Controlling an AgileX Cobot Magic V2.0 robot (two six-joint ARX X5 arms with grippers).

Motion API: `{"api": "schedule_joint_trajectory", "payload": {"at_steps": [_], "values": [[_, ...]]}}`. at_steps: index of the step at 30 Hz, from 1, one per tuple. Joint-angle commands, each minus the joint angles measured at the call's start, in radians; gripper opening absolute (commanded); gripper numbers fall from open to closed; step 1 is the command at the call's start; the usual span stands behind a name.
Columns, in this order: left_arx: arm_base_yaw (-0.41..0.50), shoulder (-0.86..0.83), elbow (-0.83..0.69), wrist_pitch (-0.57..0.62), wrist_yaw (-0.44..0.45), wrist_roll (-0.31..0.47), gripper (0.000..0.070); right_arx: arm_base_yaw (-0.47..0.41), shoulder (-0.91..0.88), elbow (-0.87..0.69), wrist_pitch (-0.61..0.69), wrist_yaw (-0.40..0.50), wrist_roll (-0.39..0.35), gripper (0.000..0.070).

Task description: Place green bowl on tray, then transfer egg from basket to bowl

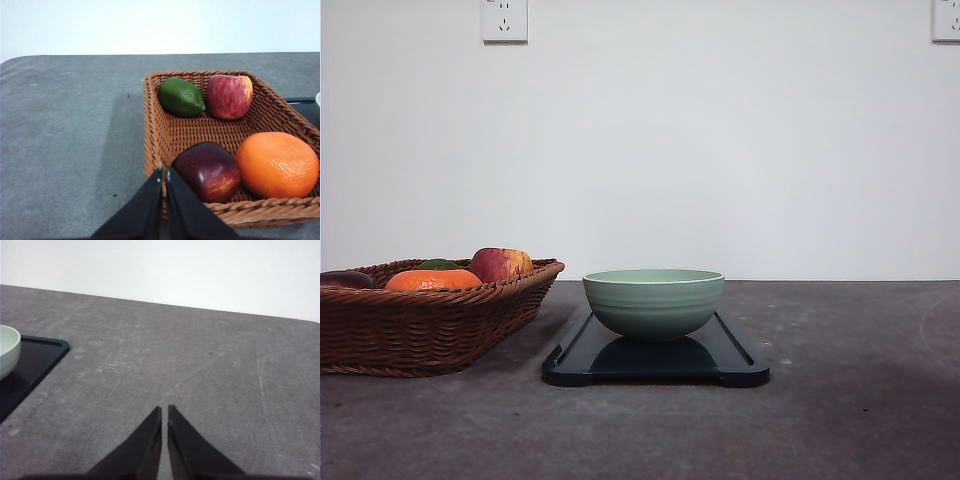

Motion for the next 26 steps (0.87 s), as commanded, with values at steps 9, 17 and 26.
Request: {"api": "schedule_joint_trajectory", "payload": {"at_steps": [9,17,26], "values": [[0.0,-0.002,-0.019,0.011,-0.002,0.009,0.0,0.0,0.001,-0.004,0.013,0.001,0.017,0.0014],[0.0,-0.002,-0.019,0.011,-0.002,0.009,0.0,0.0,0.001,-0.004,0.013,0.001,0.017,0.0013],[0.0,-0.001,-0.019,0.011,-0.002,0.009,0.0,0.0,0.001,-0.004,0.013,0.001,0.017,0.0014]]}}
